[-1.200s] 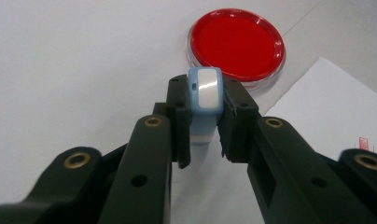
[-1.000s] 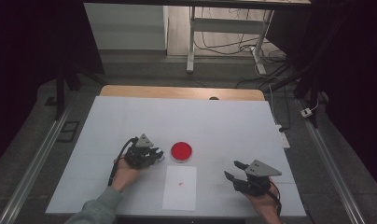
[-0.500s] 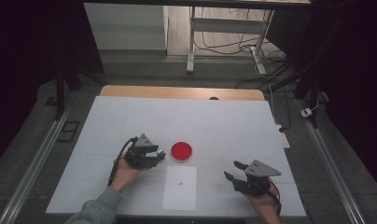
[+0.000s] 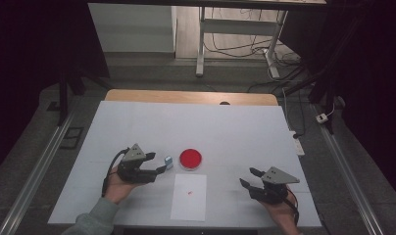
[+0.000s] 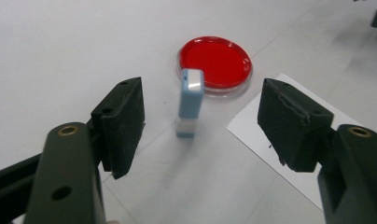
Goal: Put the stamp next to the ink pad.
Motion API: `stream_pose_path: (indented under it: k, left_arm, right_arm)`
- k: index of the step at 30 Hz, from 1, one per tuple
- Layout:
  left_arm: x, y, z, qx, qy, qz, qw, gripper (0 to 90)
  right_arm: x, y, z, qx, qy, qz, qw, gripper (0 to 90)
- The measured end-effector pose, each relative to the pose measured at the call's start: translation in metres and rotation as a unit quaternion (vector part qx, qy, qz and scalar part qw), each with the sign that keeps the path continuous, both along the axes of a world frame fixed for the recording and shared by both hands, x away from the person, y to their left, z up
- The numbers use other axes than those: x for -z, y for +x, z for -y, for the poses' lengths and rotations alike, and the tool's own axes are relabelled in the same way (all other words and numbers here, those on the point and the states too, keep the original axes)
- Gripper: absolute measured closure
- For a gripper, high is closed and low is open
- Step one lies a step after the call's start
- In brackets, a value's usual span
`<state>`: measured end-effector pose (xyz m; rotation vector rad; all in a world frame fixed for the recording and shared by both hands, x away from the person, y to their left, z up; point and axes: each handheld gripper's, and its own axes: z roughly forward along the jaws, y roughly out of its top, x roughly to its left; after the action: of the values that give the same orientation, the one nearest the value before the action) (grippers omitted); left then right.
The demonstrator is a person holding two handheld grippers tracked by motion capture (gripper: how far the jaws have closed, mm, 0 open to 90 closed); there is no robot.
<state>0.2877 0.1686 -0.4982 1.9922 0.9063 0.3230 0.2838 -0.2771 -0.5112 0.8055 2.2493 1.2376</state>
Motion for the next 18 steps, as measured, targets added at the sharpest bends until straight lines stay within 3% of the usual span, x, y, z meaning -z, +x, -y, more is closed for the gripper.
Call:
stream_pose_path:
  k: [4, 11, 18]
  left_arm:
    - [0.002, -0.013, -0.010, 0.000, 0.001, -0.002, 1.0000, 31.7]
    - [0.012, -0.038, -0.031, -0.014, 0.002, -0.022, 0.9997, 31.4]
    - [0.014, -0.052, -0.043, -0.019, -0.005, -0.025, 0.9995, 31.4]
  right_arm:
    - [0.003, 0.003, 0.007, 0.004, -0.003, -0.004, 1.0000, 43.4]
    - [0.004, 0.003, 0.014, -0.005, -0.008, -0.003, 0.9999, 43.5]
    - [0.006, 0.003, 0.018, -0.011, -0.010, -0.003, 0.9999, 43.7]
